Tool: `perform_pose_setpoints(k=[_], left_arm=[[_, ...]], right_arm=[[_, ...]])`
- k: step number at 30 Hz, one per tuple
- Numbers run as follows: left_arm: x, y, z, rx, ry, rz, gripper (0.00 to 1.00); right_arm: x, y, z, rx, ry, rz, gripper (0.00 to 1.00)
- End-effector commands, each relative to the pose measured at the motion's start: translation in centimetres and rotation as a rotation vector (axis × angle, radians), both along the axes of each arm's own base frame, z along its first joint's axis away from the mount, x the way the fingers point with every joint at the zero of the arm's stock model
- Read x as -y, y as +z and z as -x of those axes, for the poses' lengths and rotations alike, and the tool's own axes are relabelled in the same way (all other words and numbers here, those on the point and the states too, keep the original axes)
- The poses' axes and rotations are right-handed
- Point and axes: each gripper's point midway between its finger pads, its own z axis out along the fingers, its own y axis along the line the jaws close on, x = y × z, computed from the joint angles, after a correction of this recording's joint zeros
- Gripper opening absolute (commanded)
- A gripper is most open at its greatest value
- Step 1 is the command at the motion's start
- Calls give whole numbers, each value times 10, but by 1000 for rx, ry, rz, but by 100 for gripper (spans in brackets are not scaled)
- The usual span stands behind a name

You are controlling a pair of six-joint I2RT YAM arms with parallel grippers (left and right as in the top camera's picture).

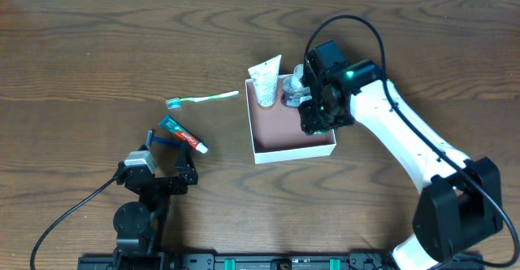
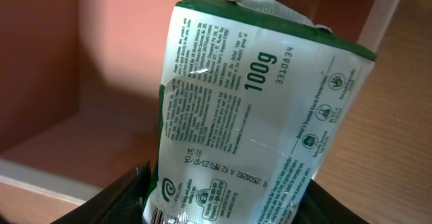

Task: Pack container
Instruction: 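Lift the soap bar and carry it over the box, then lower the soap bar into the box front and release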

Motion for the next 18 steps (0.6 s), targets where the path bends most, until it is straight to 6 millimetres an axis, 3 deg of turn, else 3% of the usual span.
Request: perform_pose_setpoints(k=[1,4,8,18], left_arm=[[1,-16,0,-33,-9,-17,98],[1,-16,0,-33,-9,-17,98],[1,-16,0,-33,-9,-17,98],[1,-16,0,-33,-9,-17,98]], right_arm=[[0,-2,-9,24,-19,21,44],[-1,-6,-12,30,-20,22,48],[0,-8,-15,37,-22,32,61],[3,-9,-12,25,-23,45,71]])
